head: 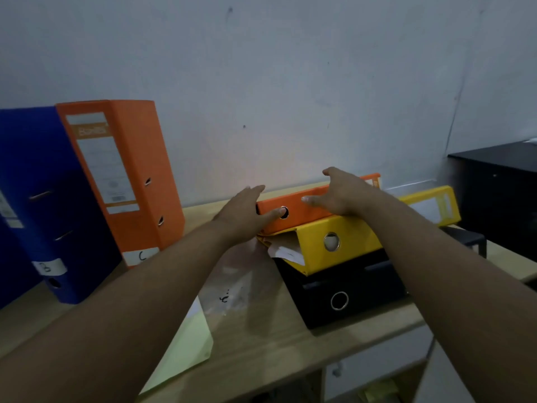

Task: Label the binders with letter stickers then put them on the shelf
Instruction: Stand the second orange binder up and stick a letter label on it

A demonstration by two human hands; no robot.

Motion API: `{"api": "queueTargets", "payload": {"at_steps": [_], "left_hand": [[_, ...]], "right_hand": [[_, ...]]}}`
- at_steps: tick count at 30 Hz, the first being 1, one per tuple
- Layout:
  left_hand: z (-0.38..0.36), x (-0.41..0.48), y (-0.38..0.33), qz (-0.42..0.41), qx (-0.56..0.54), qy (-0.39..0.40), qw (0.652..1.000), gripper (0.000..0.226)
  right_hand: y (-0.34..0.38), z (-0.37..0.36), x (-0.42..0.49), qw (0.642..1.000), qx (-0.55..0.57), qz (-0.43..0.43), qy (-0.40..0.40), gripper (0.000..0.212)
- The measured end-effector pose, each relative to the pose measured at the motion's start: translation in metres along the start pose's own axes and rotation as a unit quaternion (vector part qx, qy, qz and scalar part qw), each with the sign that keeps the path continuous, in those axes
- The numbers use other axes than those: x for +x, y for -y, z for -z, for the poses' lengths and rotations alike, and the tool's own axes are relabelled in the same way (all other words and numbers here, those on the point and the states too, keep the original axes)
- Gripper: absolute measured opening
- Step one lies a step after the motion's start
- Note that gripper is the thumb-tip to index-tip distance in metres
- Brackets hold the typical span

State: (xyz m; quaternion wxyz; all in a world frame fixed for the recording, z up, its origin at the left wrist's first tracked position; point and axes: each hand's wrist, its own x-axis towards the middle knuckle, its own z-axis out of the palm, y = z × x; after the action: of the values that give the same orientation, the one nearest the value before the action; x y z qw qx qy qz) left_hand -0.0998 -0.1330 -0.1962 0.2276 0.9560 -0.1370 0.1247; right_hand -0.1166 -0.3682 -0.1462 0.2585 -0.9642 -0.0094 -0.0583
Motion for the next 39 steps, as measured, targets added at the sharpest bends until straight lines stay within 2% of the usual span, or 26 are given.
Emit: {"api": "queueTargets", "payload": {"at_steps": [3,5,11,16,20,21,23,26,29,31,33,34,39], "left_hand": [[-0.008,0.007,0.002,-0.025,-0.044,-0.007,0.999,0.052],[-0.012,0.006,0.004,-0.038,-0.079,-0.019,0.996,0.039],[-0.017,-0.005,0.012,-0.025,-0.112,-0.069,0.991,0.048],[-0.009,-0.019,0.015,-0.021,-0.186,-0.135,0.973,0.033],[0.002,-0.039,0.014,-0.004,-0.262,-0.189,0.946,0.025],[0.005,-0.046,0.014,0.003,-0.28,-0.206,0.938,0.026],[0.009,-0.06,0.012,0.016,-0.307,-0.237,0.922,0.03],[0.014,-0.082,0.011,0.04,-0.348,-0.261,0.899,0.033],[0.014,-0.102,0.014,0.062,-0.373,-0.26,0.889,0.036],[0.009,-0.108,0.016,0.081,-0.381,-0.247,0.887,0.047],[0.01,-0.117,0.022,0.098,-0.362,-0.233,0.897,0.061],[0.01,-0.122,0.024,0.097,-0.352,-0.224,0.904,0.062],[0.013,-0.155,0.031,0.113,-0.34,-0.192,0.914,0.031]], "right_hand": [[-0.003,-0.003,0.004,1.0,-0.003,-0.005,-0.004,0.103],[-0.004,-0.005,0.007,1.0,-0.005,-0.011,-0.006,0.102],[-0.003,-0.008,0.007,0.999,-0.011,-0.044,-0.022,0.101],[0.005,-0.007,-0.001,0.993,0.028,-0.088,-0.067,0.125],[0.021,0.0,-0.01,0.972,0.132,-0.115,-0.156,0.136],[0.026,0.0,-0.01,0.967,0.169,-0.11,-0.155,0.138],[0.035,-0.002,-0.011,0.956,0.26,-0.089,-0.105,0.138],[0.06,-0.012,-0.026,0.92,0.392,-0.027,0.007,0.121],[0.088,-0.028,-0.041,0.902,0.425,0.027,0.067,0.084],[0.099,-0.034,-0.045,0.896,0.436,0.045,0.064,0.068],[0.113,-0.038,-0.051,0.902,0.423,0.058,0.058,0.058],[0.117,-0.04,-0.054,0.908,0.411,0.061,0.054,0.053],[0.132,-0.069,-0.07,0.931,0.355,0.075,0.04,0.056]]}}
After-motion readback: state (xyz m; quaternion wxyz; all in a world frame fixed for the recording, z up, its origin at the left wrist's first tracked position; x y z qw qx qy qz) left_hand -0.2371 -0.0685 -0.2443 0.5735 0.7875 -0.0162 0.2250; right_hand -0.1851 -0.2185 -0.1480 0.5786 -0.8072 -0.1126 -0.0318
